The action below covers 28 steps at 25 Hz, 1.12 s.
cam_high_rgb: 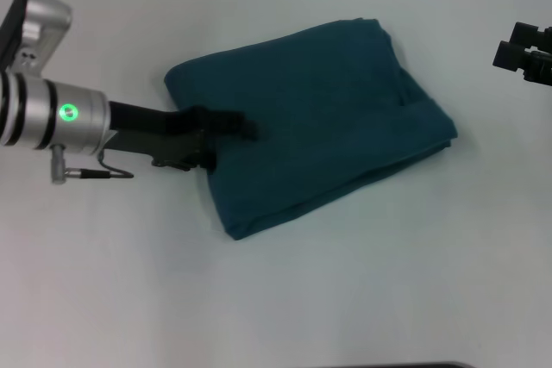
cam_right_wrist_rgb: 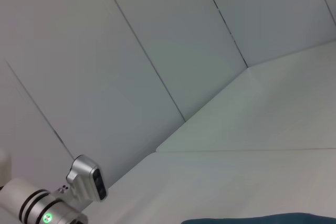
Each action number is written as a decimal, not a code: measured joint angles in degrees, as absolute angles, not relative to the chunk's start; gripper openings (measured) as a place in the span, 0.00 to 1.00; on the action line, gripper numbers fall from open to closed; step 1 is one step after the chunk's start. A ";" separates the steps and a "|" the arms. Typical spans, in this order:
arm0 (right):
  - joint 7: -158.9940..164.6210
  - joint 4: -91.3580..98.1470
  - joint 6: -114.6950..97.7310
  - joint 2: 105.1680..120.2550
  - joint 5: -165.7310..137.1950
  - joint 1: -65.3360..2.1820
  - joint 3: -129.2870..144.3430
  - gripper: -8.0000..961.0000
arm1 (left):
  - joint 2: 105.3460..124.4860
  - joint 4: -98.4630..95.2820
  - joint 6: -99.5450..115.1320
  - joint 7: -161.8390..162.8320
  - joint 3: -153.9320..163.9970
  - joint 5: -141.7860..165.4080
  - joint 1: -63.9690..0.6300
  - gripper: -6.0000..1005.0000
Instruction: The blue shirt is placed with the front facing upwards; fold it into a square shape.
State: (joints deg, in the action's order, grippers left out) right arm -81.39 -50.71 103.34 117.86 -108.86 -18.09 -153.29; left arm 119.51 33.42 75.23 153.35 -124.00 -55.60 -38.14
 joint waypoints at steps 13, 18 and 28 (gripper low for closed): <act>-80.75 -50.73 104.75 117.79 -108.73 -17.84 -153.91 0.98 | 120.60 38.78 76.67 155.14 -123.25 -54.56 -37.32 0.78; -80.60 -50.74 104.96 117.77 -108.71 -17.81 -153.90 0.98 | 121.16 38.78 76.07 155.15 -122.52 -53.29 -37.75 0.57; -80.01 -50.71 105.03 117.68 -108.71 -17.66 -153.90 0.98 | 121.45 38.95 76.57 155.19 -122.43 -53.17 -37.79 0.19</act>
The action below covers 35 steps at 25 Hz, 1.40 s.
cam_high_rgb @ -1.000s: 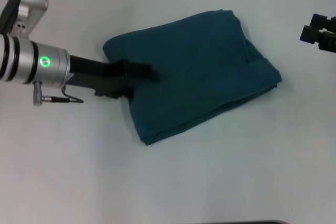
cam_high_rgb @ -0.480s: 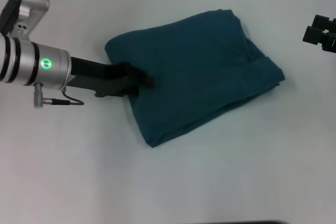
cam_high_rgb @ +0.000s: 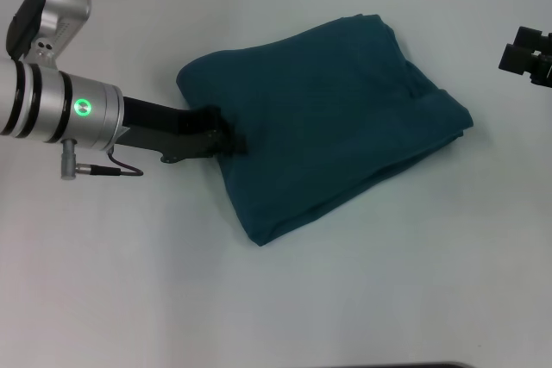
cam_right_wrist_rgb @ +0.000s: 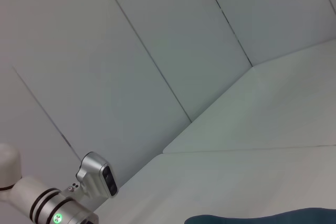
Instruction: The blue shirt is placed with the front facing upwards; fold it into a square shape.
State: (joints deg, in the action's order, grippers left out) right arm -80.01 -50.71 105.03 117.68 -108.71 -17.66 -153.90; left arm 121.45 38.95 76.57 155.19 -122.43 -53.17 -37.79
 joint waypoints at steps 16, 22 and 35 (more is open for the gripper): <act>-79.46 -50.71 105.03 117.49 -108.72 -17.66 -153.91 0.98 | 118.45 40.34 78.88 155.28 -125.23 -53.19 -34.15 0.04; -79.11 -50.67 105.03 117.50 -108.72 -17.69 -153.99 0.98 | 113.71 40.36 80.89 154.40 -126.52 -53.14 -32.14 0.04; -78.46 -50.62 104.99 117.64 -108.72 -18.17 -153.81 0.98 | 107.82 39.45 81.52 152.38 -127.10 -53.17 -33.25 0.04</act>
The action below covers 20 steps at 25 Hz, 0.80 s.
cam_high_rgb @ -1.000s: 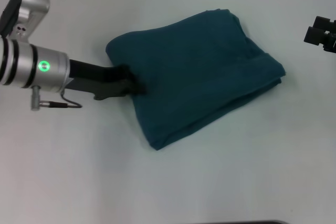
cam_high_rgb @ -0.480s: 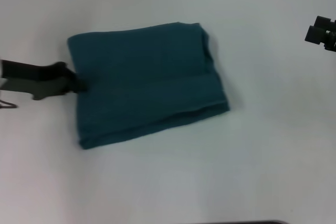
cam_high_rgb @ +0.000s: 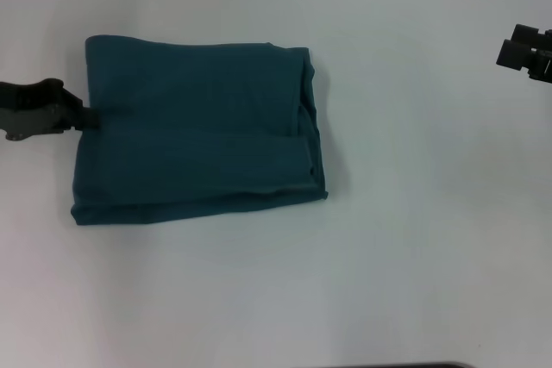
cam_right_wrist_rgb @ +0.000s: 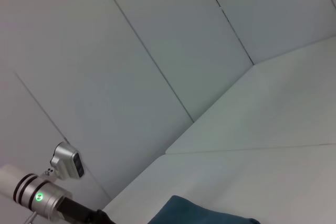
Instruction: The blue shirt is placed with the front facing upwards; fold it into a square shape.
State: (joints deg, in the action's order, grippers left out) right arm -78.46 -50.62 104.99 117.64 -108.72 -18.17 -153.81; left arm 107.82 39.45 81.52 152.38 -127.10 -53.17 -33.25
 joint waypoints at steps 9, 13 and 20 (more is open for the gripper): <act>-78.40 -50.62 104.96 117.58 -108.79 -17.97 -153.88 0.98 | 108.39 48.73 87.03 151.49 -135.40 -53.20 -28.26 0.08; -78.40 -50.57 104.18 117.43 -109.15 -18.16 -153.73 0.98 | 109.35 55.13 91.74 147.71 -142.93 -54.15 -26.30 0.16; -72.82 -50.65 102.69 117.22 -111.59 -20.33 -153.14 0.97 | 115.07 55.56 107.77 136.83 -156.06 -67.06 -25.61 0.46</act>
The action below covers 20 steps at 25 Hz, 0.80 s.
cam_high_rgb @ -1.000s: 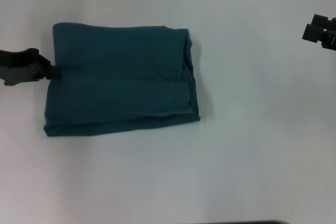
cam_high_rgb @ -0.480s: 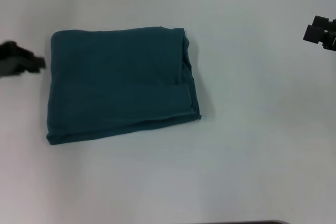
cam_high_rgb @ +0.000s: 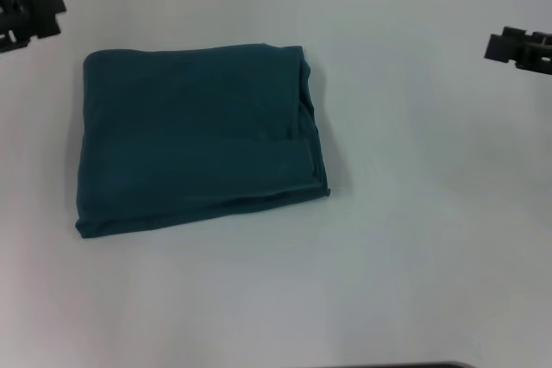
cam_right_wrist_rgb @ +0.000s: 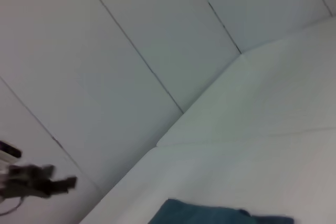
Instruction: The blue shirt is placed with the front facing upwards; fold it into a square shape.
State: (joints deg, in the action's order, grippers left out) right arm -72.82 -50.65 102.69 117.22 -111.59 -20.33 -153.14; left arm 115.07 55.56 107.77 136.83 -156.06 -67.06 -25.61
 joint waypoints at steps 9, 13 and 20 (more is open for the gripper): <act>-46.34 -52.70 101.05 111.47 -123.45 -29.48 -142.28 0.97 | 116.33 49.12 111.26 139.03 -157.97 -77.03 -22.91 0.78; -35.81 -52.21 102.99 107.93 -126.77 -34.81 -135.07 0.97 | 116.01 48.45 111.93 138.84 -157.67 -77.54 -22.77 0.78; -26.19 -48.51 105.13 106.63 -132.70 -44.54 -129.50 0.95 | 115.87 48.86 113.25 139.24 -157.29 -77.62 -23.23 0.78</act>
State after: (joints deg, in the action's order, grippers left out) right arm -26.19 -48.51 105.13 106.63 -132.70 -44.54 -129.50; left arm 115.87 48.86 113.25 139.24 -157.29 -77.62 -23.23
